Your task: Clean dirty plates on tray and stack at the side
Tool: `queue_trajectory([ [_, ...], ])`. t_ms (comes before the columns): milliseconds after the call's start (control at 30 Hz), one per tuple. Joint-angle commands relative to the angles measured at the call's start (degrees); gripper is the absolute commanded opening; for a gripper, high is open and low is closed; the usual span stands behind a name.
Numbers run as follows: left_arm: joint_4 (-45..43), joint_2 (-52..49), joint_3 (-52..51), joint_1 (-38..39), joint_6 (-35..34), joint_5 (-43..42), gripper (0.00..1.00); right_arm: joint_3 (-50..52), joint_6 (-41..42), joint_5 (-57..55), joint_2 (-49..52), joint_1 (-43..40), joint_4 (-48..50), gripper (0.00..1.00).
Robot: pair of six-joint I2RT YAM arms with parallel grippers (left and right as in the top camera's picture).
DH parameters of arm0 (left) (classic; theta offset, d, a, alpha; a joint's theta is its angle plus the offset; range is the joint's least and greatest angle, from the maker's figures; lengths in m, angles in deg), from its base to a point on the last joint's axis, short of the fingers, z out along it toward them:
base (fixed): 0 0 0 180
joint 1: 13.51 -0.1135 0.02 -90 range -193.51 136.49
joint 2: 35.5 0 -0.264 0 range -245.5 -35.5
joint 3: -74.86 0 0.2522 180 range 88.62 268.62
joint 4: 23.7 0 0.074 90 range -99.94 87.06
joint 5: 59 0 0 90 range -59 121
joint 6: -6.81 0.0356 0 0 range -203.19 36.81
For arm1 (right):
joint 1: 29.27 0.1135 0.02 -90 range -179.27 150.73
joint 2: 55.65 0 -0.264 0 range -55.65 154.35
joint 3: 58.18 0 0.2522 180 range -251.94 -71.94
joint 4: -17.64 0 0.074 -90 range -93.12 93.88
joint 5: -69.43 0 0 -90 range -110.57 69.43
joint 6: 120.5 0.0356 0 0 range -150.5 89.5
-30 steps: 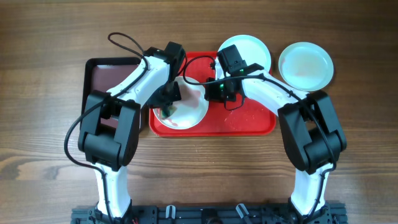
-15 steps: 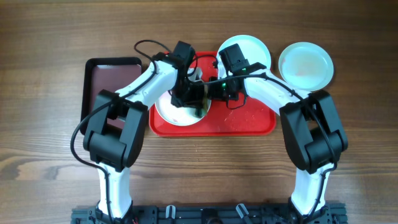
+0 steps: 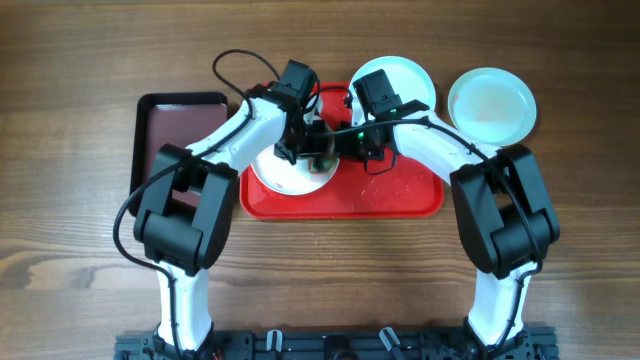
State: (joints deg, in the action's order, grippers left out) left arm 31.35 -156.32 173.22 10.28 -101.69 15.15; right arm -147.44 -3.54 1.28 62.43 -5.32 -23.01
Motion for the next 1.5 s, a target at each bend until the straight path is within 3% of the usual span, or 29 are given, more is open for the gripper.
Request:
queue_trajectory([
  [0, -0.4, -1.0, -0.4, -5.2, -7.4, 11.3, 0.04, 0.1, 0.0, -0.4, 1.1, 0.1, -0.6, 0.04],
  [167, 2.8, -1.0, -0.4, -11.0, -13.7, 13.6, 0.04, 0.1, 0.0, -0.4, 1.1, 0.1, -0.7, 0.04],
  [367, 12.1, -1.0, -0.4, -13.2, -14.1, 13.9, 0.04, 0.1, 0.0, -0.4, 1.1, 0.1, -0.7, 0.04],
  [600, 17.4, 0.4, 0.2, -12.7, -10.2, 11.8, 0.04, 0.1, 0.0, -0.4, 1.1, 0.1, -0.9, 0.04],
  [800, 17.4, 8.1, 5.2, -13.0, -4.2, 8.9, 0.04, 0.1, -0.1, -0.4, 1.1, 0.1, -0.9, 0.04],
  [1067, 15.2, 12.4, 6.3, -15.0, -4.2, 8.9, 0.04, 0.1, 0.6, -2.1, 1.1, 2.5, -1.0, 0.04],
  [1100, 15.1, 12.4, 6.3, -15.0, -4.2, 8.9, 0.04, 0.1, 1.9, -3.2, 1.4, 3.2, -1.0, 0.11],
  [1133, 14.9, 12.4, 6.3, -15.0, -4.2, 8.9, 0.04, 0.1, 2.7, -3.5, 2.0, 3.9, -0.8, 0.26],
  [1233, 14.9, 12.4, 6.3, -15.0, -4.2, 8.9, 0.04, 0.1, 4.3, -3.9, 2.8, 4.2, -0.8, 0.28],
  [1267, 15.0, 12.4, 6.3, -15.0, -4.2, 8.9, 0.04, 0.1, 4.7, -3.9, 2.9, 4.2, -0.8, 0.28],
  [1333, 15.1, 12.4, 6.3, -15.0, -4.2, 8.8, 0.04, 0.1, 4.7, -3.9, 2.9, 4.2, -0.8, 0.06],
  [1467, 15.6, 12.4, 6.3, -15.0, -4.4, 8.5, 0.04, 0.1, 5.2, -3.8, 2.4, 4.0, -1.2, 0.04],
])
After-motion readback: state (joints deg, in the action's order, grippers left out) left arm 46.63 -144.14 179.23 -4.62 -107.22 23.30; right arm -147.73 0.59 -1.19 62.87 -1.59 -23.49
